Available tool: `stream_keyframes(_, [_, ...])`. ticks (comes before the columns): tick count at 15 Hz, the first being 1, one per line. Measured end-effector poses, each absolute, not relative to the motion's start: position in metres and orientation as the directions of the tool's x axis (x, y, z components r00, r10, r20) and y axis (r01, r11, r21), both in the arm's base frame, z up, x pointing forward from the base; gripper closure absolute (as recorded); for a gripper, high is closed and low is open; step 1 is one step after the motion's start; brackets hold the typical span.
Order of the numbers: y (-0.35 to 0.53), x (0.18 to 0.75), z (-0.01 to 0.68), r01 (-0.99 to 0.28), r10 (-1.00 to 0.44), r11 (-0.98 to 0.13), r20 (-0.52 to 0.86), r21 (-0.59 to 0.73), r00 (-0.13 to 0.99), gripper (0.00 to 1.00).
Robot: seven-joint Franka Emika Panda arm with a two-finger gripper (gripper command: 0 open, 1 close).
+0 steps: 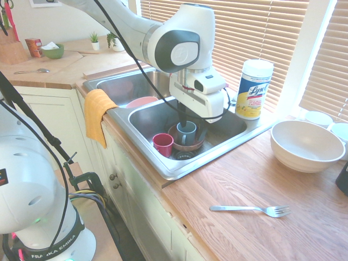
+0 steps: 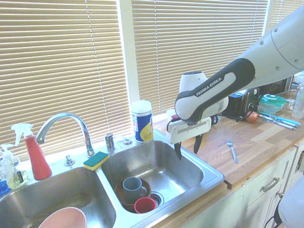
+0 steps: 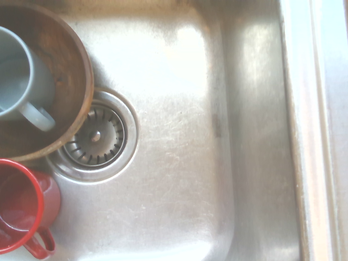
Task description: Put the fork into the sink
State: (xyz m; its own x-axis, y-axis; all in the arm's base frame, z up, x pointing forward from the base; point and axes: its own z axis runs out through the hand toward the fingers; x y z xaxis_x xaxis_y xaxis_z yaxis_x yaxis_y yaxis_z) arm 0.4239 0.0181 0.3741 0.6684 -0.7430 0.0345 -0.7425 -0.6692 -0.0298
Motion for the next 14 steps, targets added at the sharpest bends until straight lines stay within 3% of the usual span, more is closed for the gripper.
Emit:
stream_keyframes(4, [0.015,0.428,0.379,-0.784,-0.784,-0.620,0.066,-0.037,0.617,0.00])
stream_keyframes(14, [-0.125,0.420,0.401,-0.984,-0.980,-0.178,0.097,-0.031,0.174,0.00])
